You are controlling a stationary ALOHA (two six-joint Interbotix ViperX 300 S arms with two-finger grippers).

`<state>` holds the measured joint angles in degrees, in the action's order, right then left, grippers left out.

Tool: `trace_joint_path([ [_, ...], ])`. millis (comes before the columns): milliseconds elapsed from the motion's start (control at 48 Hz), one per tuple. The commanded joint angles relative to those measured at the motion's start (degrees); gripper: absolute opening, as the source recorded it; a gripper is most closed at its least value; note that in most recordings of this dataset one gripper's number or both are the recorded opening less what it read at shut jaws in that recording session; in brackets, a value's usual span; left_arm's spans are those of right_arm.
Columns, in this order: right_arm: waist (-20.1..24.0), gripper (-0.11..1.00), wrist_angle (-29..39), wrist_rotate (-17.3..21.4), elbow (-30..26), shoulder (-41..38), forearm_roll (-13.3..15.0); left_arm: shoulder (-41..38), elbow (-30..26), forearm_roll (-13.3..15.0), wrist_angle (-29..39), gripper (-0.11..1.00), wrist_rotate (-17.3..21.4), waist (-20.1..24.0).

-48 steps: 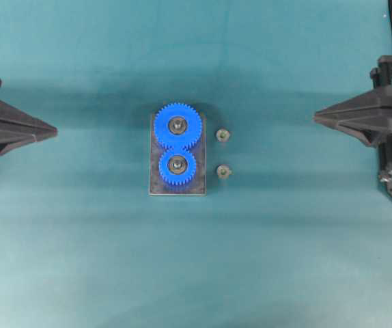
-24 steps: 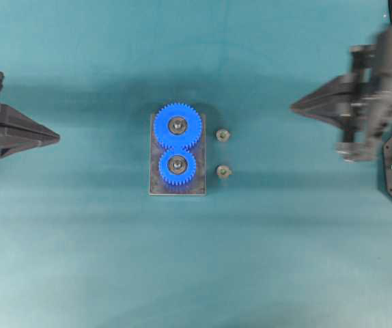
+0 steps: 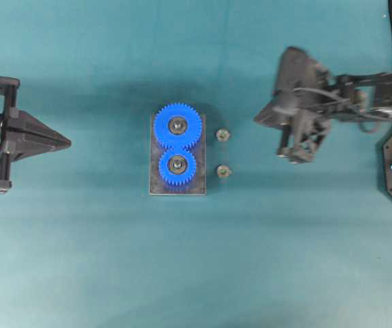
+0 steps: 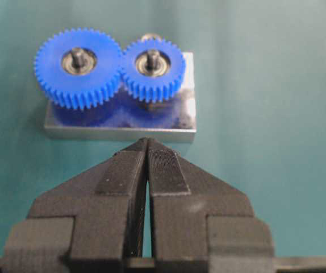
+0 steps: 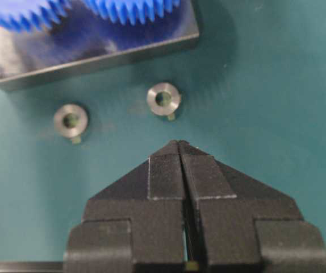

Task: Insert the washer onto the shaft.
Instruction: 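Move the right gripper over the upper steel washer beside the plate, then lower the right gripper and close it on the upper washer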

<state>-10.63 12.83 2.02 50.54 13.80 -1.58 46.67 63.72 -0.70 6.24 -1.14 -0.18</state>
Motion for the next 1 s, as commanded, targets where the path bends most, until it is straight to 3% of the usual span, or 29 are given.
trace_joint_path([
  [0,-0.09,0.01,-2.99,0.18,-1.85,-2.99,0.09,0.09,-1.58,-0.09,-0.26,0.00,0.00,-0.09],
  [125,0.00,0.04,-6.59,0.09,-3.16,-8.00,0.09,0.18,-1.58,-0.09,-0.35,0.00,0.00,-0.09],
  [208,-0.35,0.16,-7.03,0.18,-4.48,-10.90,0.09,0.00,-1.58,-0.09,-0.35,0.00,-0.18,-0.09],
  [437,-0.09,0.77,-6.86,0.35,-7.73,-16.35,0.09,0.00,-1.58,-0.09,-0.35,0.00,-0.26,-0.09],
  [978,2.46,0.70,-5.10,0.44,-8.70,-21.01,0.09,0.18,-0.97,-0.09,-0.53,0.00,-0.44,-0.09],
])
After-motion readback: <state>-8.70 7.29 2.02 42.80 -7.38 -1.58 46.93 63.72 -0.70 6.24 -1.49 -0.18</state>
